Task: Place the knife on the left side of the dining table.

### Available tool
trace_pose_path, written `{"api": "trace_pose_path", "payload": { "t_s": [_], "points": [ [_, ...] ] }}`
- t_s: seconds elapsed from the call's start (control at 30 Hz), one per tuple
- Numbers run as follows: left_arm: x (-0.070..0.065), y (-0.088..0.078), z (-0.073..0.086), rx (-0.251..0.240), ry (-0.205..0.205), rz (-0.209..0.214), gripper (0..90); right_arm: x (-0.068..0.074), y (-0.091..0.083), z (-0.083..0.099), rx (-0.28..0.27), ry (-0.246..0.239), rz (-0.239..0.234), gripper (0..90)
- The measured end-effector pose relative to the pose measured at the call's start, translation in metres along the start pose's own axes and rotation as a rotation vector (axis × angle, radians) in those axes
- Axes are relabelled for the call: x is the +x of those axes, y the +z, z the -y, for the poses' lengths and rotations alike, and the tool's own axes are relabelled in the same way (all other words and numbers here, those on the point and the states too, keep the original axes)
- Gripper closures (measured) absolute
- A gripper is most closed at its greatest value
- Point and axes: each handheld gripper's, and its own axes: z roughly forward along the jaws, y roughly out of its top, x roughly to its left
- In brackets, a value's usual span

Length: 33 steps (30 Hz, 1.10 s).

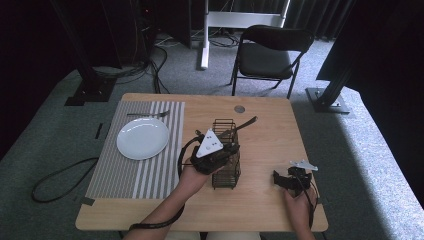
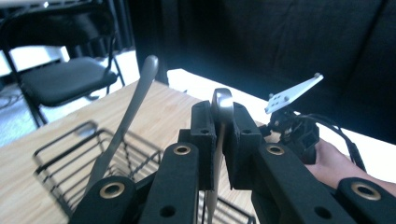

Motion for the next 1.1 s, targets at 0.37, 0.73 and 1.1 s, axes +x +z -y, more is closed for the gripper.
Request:
{"api": "trace_pose_path", "payload": {
  "t_s": [0.37, 0.73, 1.1],
  "points": [
    [0.018, 0.009, 0.002, -0.039, -0.017, 0.077, 83.7, 0.000, 0.000, 0.000, 0.000, 0.000, 0.000, 11.9],
    [0.016, -0.001, -0.004, 0.010, 0.011, 0.086, 83.8, 0.000, 0.000, 0.000, 0.001, 0.000, 0.000, 11.9],
    [0.015, -0.023, -0.026, 0.009, 0.019, 0.062, 83.8, 0.000, 0.000, 0.000, 0.001, 0.000, 0.001, 11.9]
  ]
}}
